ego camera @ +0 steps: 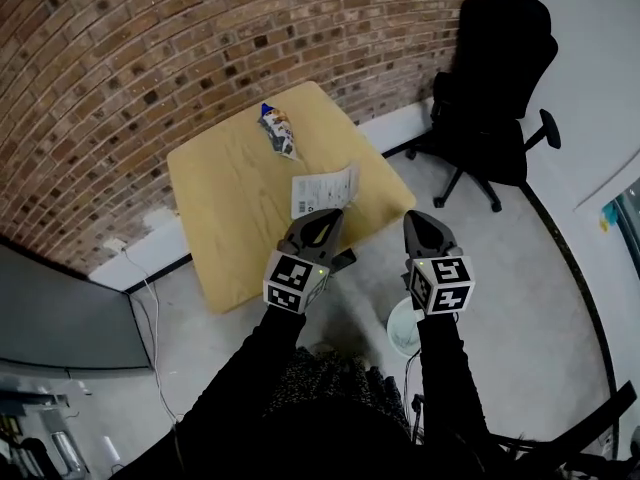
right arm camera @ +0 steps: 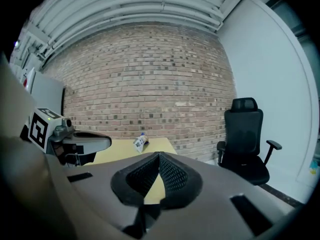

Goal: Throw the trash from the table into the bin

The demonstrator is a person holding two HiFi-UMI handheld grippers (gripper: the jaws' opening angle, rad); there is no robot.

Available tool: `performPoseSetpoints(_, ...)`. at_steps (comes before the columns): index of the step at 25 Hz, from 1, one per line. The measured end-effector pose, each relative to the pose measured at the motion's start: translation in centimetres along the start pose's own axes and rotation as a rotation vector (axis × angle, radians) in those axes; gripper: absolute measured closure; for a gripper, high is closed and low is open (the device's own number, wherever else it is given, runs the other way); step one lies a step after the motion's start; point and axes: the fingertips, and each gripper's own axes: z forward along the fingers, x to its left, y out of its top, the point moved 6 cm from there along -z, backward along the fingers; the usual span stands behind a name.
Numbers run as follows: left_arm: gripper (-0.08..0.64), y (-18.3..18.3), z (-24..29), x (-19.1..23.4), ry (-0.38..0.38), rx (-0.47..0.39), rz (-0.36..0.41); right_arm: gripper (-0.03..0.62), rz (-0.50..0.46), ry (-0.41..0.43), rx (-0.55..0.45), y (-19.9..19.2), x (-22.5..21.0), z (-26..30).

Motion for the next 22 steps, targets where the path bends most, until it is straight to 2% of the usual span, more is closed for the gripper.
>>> performPoseSetpoints(5,0.554,-0.2,-2.9,2.0,0.096,-0.003,-0.017,0.581,0.004,0.056,-0.003,0.9,2.1,1.7)
performPoseSetpoints(11,0.554,-1.1,-5.2,4.0,0.166,-0.004,-0.048,0.581,0.005,0.078,0.019,1.1,4.2,3.8)
performPoseSetpoints(14,0.554,-1.3,-4.9,5.0,0.169,-0.016,-0.064,0.581,-0.004,0.072,0.021,1.5,5.0,4.8)
performPoseSetpoints(19,0.554,-1.1,-3.4,6.3,0.130,-0.041,-0.080,0.580,0.036,0.042,0.012,1.7,5.0,6.0)
performPoseSetpoints(22,0.554,-0.8,-2.5,7.0,0.113,-0.040,-0.076,0.580,0.021,0.033,0.034,1.8,5.0,6.6)
